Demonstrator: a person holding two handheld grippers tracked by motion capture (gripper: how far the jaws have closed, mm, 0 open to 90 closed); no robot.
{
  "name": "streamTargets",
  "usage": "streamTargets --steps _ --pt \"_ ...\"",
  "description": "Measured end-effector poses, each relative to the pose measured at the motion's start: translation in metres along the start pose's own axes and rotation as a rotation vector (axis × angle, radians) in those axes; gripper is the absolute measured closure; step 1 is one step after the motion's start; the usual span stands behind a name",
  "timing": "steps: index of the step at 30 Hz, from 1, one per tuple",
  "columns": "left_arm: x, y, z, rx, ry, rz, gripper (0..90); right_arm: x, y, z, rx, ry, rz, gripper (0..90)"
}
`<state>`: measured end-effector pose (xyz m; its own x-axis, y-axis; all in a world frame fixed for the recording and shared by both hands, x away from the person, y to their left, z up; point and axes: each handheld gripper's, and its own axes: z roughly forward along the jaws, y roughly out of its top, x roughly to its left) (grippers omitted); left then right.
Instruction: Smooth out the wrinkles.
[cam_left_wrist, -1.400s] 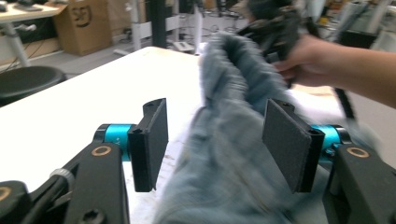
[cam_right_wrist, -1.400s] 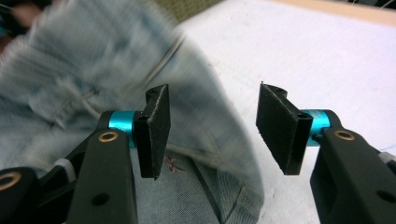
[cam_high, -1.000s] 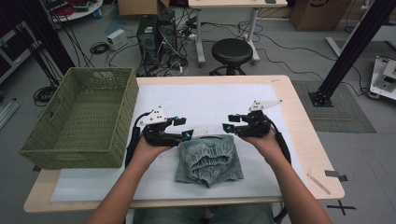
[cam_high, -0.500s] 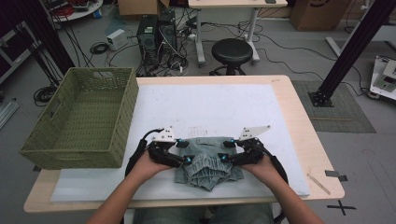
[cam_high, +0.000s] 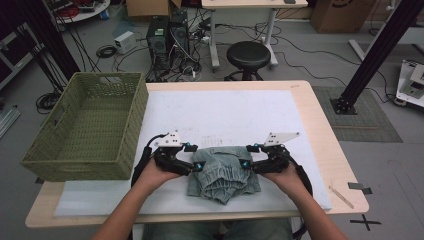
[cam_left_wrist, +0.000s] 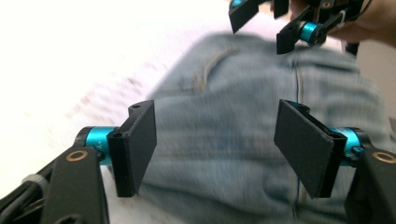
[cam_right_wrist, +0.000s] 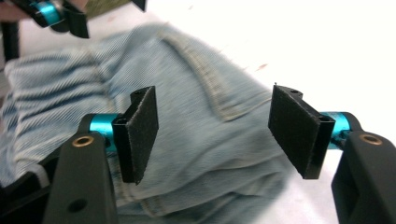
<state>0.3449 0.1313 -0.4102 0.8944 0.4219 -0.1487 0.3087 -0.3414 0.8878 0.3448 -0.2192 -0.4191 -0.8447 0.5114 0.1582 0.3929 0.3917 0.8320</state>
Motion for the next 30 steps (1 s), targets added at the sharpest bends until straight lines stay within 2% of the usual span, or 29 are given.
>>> streamTargets --steps 3,8,10,11,14,17,22,25,27,29,30 --pt "0.001 0.006 0.003 -0.023 0.008 -0.012 28.3 -0.007 0.003 -0.008 -0.028 -0.036 0.03 33.7" --pt "0.002 0.014 0.021 -0.027 -0.015 -0.026 28.2 -0.015 0.003 -0.007 -0.014 -0.068 0.048 33.7" --pt "0.004 0.013 0.03 -0.004 -0.023 -0.04 28.1 -0.019 0.001 -0.001 0.02 -0.093 0.062 33.7" --pt "0.005 0.011 0.034 0.026 -0.024 -0.042 27.3 -0.022 0.0 0.002 0.037 -0.099 0.068 33.8" --pt "0.004 0.001 0.041 0.086 -0.031 -0.053 24.5 -0.026 -0.004 0.01 0.084 -0.101 0.087 34.3" --pt "0.005 -0.008 0.038 0.095 -0.021 -0.057 24.2 -0.03 -0.009 0.015 0.118 -0.079 0.104 33.9" --pt "0.008 -0.015 0.03 0.089 -0.01 -0.075 24.2 -0.031 -0.013 0.016 0.123 -0.063 0.122 33.9" --pt "0.009 -0.009 0.024 0.072 0.028 -0.064 22.1 -0.03 -0.011 0.012 0.11 -0.068 0.113 33.9" --pt "0.01 -0.004 0.019 0.043 0.052 -0.059 22.0 -0.03 -0.008 0.005 0.088 -0.083 0.1 33.9" --pt "0.014 -0.001 0.013 0.005 0.088 -0.07 21.9 -0.031 -0.005 -0.002 0.067 -0.103 0.104 33.9" --pt "0.016 -0.002 0.012 -0.005 0.104 -0.088 21.7 -0.033 -0.005 -0.005 0.06 -0.114 0.109 33.9"
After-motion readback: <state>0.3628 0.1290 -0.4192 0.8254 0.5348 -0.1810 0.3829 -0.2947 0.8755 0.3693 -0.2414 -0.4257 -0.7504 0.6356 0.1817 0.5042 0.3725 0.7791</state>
